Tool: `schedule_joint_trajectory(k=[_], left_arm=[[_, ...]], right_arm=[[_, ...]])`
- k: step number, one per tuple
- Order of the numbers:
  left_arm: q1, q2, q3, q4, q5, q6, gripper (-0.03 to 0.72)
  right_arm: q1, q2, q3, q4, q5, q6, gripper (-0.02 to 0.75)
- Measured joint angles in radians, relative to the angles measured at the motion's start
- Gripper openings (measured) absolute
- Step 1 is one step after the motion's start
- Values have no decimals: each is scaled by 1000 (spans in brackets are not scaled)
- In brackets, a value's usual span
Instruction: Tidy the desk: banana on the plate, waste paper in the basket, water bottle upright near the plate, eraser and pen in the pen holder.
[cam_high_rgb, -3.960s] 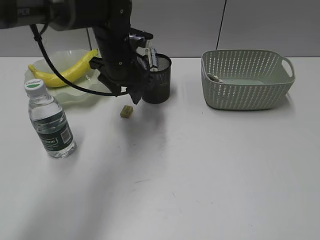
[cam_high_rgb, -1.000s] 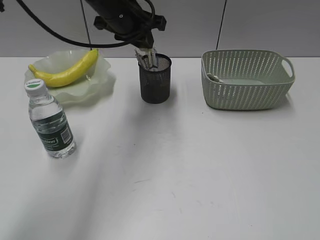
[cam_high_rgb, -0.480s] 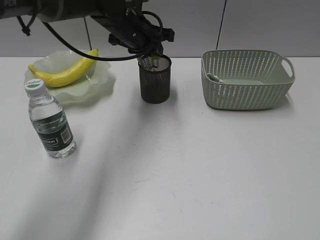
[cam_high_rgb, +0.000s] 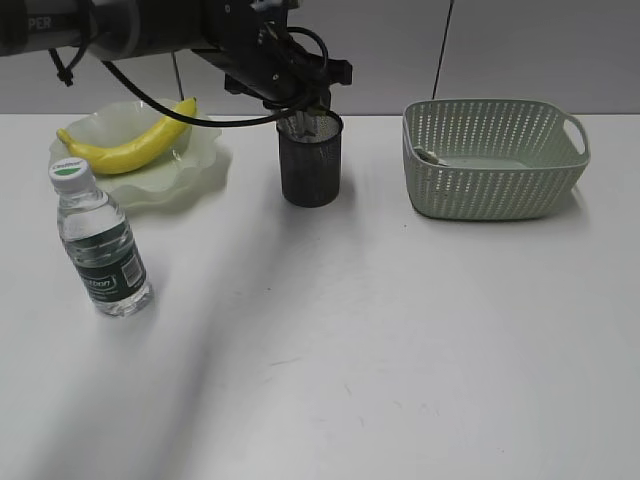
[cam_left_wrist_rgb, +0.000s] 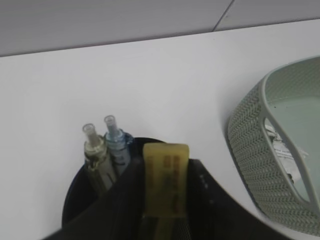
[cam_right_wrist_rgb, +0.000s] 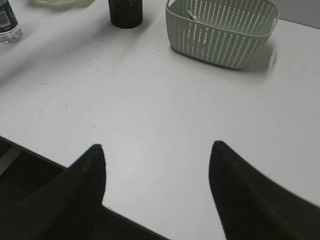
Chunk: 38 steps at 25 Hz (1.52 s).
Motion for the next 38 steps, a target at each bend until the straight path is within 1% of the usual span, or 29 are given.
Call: schedule_joint_trajectory(k=[7,15,20,25,33,38], left_arm=[[0,0,0,3,-2,0,291],[0,-30,1,43,1,-1,304],[0,-134,1,50,48,-1,304],[0,-272,1,131,188,-1,304],[0,-507,1,285,522,-1,304],[0,-618,1,337,719,-1,303]], right_arm=[[0,0,0,0,0,0,512],[0,0,0,0,0,0,511],[0,0,0,0,0,0,511],[0,0,0,0,0,0,511],[0,0,0,0,0,0,511],[0,0,0,0,0,0,511]])
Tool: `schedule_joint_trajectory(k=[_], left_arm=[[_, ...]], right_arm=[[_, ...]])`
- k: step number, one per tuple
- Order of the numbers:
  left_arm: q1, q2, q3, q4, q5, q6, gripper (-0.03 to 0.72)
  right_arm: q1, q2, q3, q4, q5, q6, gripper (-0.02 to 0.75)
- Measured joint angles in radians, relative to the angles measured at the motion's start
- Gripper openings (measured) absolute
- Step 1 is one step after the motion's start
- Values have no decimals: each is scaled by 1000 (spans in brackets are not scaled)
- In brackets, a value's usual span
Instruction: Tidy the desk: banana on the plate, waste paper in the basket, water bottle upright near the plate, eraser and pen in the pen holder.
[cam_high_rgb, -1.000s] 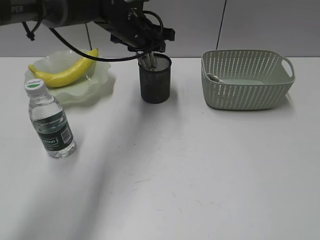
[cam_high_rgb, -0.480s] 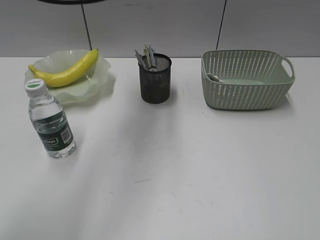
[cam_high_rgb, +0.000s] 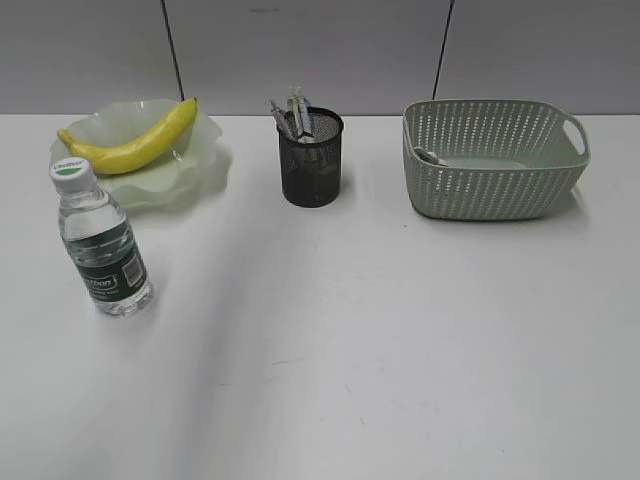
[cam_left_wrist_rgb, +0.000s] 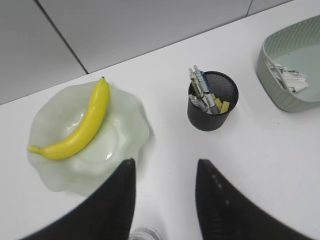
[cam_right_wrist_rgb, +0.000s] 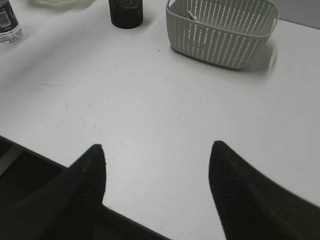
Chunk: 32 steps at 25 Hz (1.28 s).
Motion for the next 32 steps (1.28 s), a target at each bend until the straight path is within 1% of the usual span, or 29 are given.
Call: schedule_joint_trajectory(k=[3,5,9,13,18,22,25,29,32], left_arm=[[0,-57,9,24,20,1,303],[0,-113,40,36,21,10,303],[0,-272,156,45,22,11,303],[0,-443,361,43,23,11,302],[0,-682,681,39,26,11,279],[0,-901,917,11,29,11,265],[0,-1041,1070,-11,30,11,262],[0,-1236,1230,-43,30,11,261],[0,-1375,1314,-64,29,11,259]], right_arm=[[0,0,0,0,0,0,511],[0,0,0,0,0,0,511],[0,0,0,0,0,-1,511],[0,0,0,0,0,-1,511],[0,0,0,0,0,-1,511],[0,0,0,0,0,-1,511],[0,0,0,0,0,-1,511],[0,0,0,0,0,-1,511],[0,0,0,0,0,-1,511]])
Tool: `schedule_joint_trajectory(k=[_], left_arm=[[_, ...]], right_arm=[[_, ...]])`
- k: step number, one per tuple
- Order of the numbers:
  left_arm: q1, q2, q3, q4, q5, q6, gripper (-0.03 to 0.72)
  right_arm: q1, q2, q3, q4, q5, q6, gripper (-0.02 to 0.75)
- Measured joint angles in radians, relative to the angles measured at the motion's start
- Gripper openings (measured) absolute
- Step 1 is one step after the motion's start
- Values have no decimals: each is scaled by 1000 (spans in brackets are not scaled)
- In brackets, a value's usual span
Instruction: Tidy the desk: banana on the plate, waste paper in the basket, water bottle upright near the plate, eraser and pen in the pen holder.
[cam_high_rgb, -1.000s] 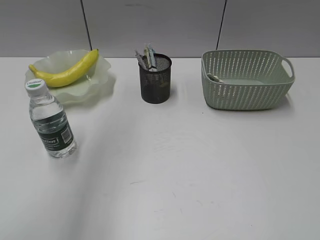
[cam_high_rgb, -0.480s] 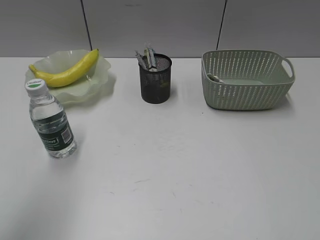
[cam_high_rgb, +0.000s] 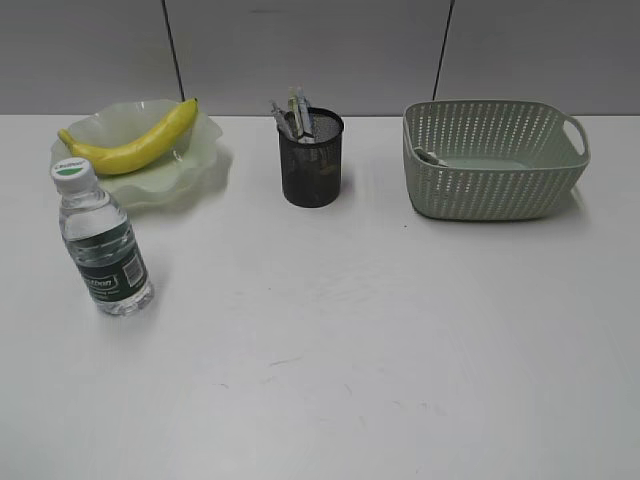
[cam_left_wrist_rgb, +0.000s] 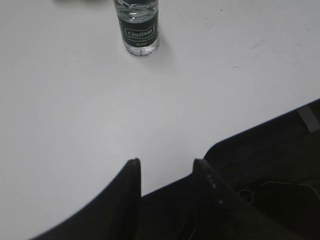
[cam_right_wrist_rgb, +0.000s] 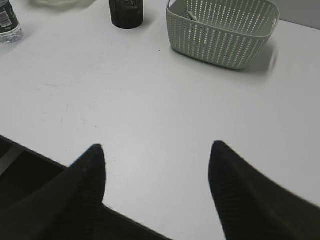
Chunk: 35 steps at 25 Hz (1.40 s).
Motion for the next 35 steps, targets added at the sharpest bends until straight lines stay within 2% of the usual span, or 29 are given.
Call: schedule_joint_trajectory(k=[9,14,35], left_arm=[[0,-287,45,-9,-73,0,258],[0,-295,82,-21,-153,23,258],[0,-295,82,-25,-161,31,258]], right_arm=[[0,0,0,0,0,0,511],[0,0,0,0,0,0,511],[0,0,0,0,0,0,511]])
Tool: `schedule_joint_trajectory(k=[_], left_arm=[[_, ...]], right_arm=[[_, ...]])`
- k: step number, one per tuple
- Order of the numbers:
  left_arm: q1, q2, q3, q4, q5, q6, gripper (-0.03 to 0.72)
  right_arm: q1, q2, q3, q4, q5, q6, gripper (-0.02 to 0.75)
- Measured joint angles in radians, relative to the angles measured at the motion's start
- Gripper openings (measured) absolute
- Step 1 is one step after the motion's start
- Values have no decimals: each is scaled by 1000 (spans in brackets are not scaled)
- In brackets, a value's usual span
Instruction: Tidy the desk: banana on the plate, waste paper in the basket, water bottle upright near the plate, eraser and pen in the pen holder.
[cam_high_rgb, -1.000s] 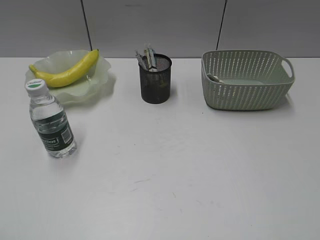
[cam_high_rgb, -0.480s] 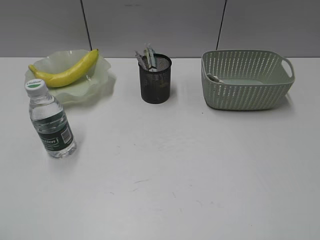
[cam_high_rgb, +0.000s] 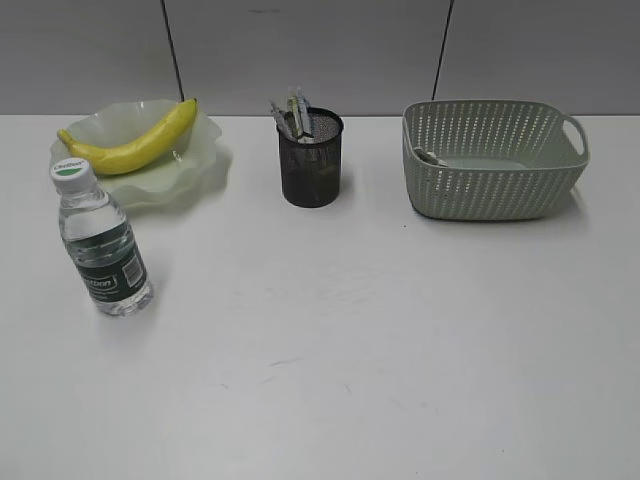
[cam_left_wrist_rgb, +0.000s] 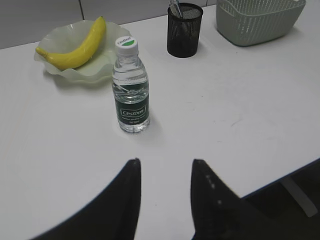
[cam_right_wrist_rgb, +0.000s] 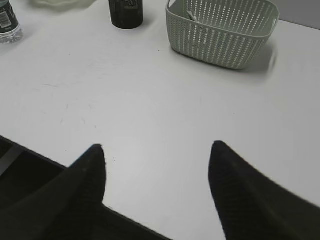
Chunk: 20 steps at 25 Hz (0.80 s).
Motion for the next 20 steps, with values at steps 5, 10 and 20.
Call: schedule_joint_trajectory(k=[5,10,20], left_arm=[[0,0,0,0,0,0,258],[0,0,0,0,0,0,258],[57,0,0,0,0,0,258]], right_arm=[[0,0,0,19,0,0,511],[0,0,0,33,0,0,511],[0,0,0,34,0,0,511]])
